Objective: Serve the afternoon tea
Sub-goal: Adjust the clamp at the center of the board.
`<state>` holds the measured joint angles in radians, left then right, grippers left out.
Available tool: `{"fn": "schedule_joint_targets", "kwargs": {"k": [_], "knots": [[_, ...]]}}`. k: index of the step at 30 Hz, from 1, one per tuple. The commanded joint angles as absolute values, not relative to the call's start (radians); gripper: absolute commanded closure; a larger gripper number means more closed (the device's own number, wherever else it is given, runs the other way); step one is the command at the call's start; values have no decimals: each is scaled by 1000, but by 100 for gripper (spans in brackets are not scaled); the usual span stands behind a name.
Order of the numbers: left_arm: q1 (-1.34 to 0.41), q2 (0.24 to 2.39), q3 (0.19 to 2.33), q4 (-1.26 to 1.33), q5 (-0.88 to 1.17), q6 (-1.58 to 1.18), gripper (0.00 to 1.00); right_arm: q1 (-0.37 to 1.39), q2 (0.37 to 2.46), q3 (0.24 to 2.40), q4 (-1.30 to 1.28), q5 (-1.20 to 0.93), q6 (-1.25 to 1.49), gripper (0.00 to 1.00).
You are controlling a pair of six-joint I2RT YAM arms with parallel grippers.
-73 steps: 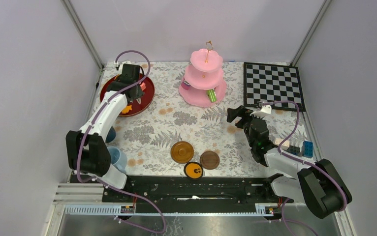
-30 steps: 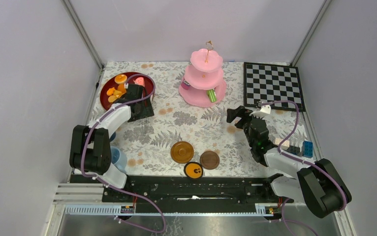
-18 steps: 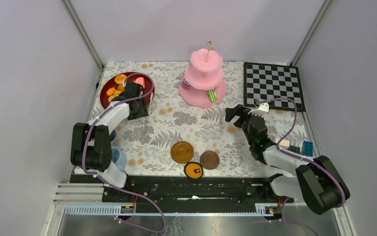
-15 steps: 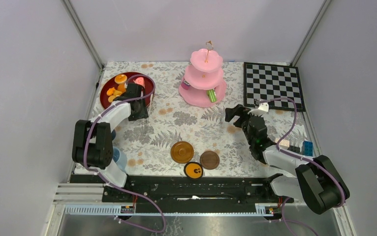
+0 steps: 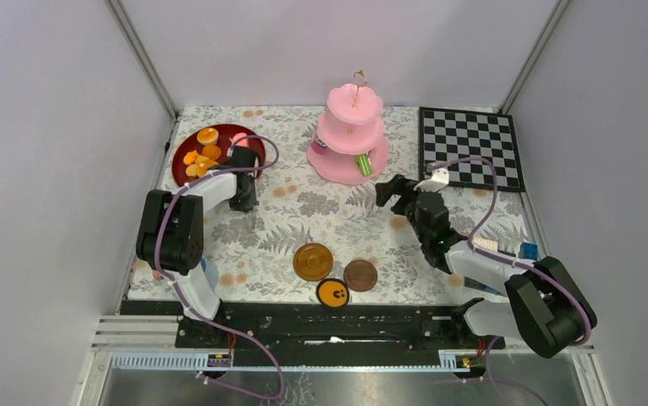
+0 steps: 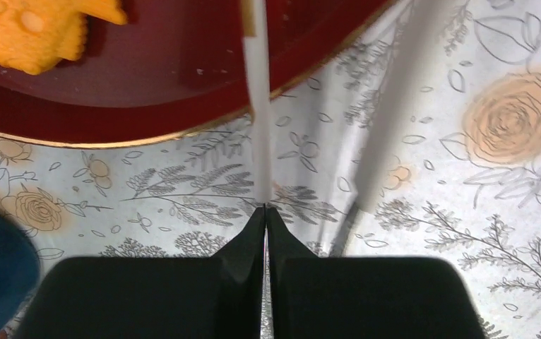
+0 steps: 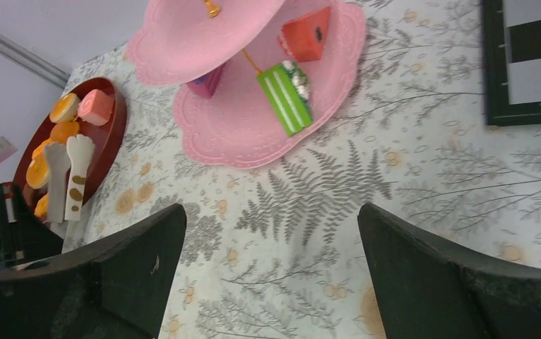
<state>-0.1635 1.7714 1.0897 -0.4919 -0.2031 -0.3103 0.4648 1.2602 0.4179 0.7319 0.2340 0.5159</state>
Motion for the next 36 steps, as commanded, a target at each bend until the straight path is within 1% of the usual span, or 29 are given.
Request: {"fn": "schedule_joint_targets", "kwargs": {"k": [1,3,4,7,10,12,14,19,23,28,32,35,36], "knots": [[-250,1713,1096,-481,-280,-309,100,619,1274,492,704,379,528,2],[-301,1654,1087,-487,-325,-320,100,703,1283,557,611,459,570,2],[-324,1622,1080,-485,-340,-321,100,727,1288,584,577,460,619,2],[-366,1542,1064,-478,-340,-328,100,761,1320,602,585,413,782,1],[-386,1478,1058,-468,-291,-334,100,792,1396,646,606,406,871,1],[-406,1451,1054,-456,-261,-333,100,808,1472,699,619,378,885,8],[-425,1440,1054,-457,-243,-331,100,820,1549,749,628,350,911,9],[-461,1449,1067,-475,-199,-326,100,850,1621,824,667,320,949,8],[-496,1455,1079,-483,-182,-319,100,857,1660,890,621,325,980,4],[-542,1444,1075,-486,-215,-320,100,863,1727,981,521,357,1045,5],[-593,1459,1087,-509,-291,-313,100,878,1783,1077,435,362,1054,9],[-617,1460,1084,-509,-329,-314,100,886,1831,1143,335,363,1089,17],[-622,1463,1084,-509,-339,-314,100,888,1844,1155,307,361,1110,21]]}}
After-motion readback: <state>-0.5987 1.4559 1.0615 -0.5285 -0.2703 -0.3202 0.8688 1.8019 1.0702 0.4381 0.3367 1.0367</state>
